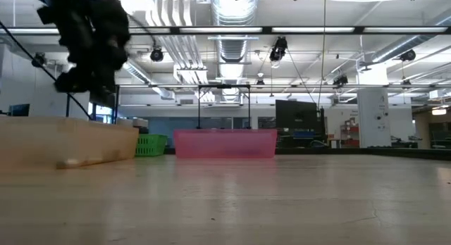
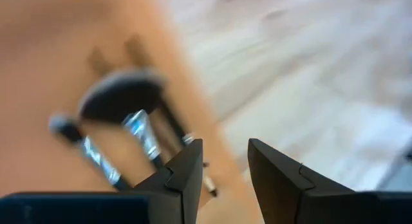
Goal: Pick & Place Paint Supplies
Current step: Return to Home Position
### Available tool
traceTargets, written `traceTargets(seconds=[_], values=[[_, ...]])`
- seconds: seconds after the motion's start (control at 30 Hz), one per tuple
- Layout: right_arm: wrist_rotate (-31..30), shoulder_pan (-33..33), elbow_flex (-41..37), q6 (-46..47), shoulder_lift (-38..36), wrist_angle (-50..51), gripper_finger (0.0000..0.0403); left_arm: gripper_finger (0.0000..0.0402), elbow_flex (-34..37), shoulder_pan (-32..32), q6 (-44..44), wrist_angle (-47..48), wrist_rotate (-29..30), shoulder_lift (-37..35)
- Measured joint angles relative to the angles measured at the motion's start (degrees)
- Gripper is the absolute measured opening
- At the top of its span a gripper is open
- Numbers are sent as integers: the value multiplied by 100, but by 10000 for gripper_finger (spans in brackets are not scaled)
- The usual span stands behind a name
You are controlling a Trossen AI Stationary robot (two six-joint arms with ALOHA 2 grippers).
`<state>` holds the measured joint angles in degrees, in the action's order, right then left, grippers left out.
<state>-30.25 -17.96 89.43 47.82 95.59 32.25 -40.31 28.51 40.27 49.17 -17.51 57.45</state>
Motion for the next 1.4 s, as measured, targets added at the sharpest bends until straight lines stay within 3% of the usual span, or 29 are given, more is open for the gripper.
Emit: traceTargets(seconds=[0.13, 0.23, 0.4, 0.53, 0.6, 0.7, 0.93, 1.13, 1.4], values=[[-90, 0, -37, 145, -205, 591, 301, 134, -264, -192, -1138, -242, -206, -842], [-113, -4, -106, 219, -410, 952, 301, 134, -234, -483, -1504, -1076, -386, -1585], [177, 11, -301, 460, -662, 1585, 301, 133, 459, -1317, -1349, -3498, -190, -2328], [370, 11, -589, 706, -845, 1669, 301, 119, 1320, -2134, -1259, -6360, 584, -1992], [379, 11, -705, 850, -923, 1648, 301, 106, 1576, -2451, -1451, -7292, 698, -1658], [511, 11, -840, 1102, -979, 1647, 301, 78, 1595, -2694, -1555, -7276, 605, -1643], [883, -20, -988, 1659, -1048, 1645, 301, 9, 1636, -2942, -2749, -5876, 732, -2557], [978, -20, -998, 2035, -1048, 1645, 301, 8, 2026, -2941, -3284, -5674, 972, -3190], [1034, -37, -1003, 2591, -1064, 1661, 301, 8, 3289, -2933, -2993, -5937, 1082, -4291]])
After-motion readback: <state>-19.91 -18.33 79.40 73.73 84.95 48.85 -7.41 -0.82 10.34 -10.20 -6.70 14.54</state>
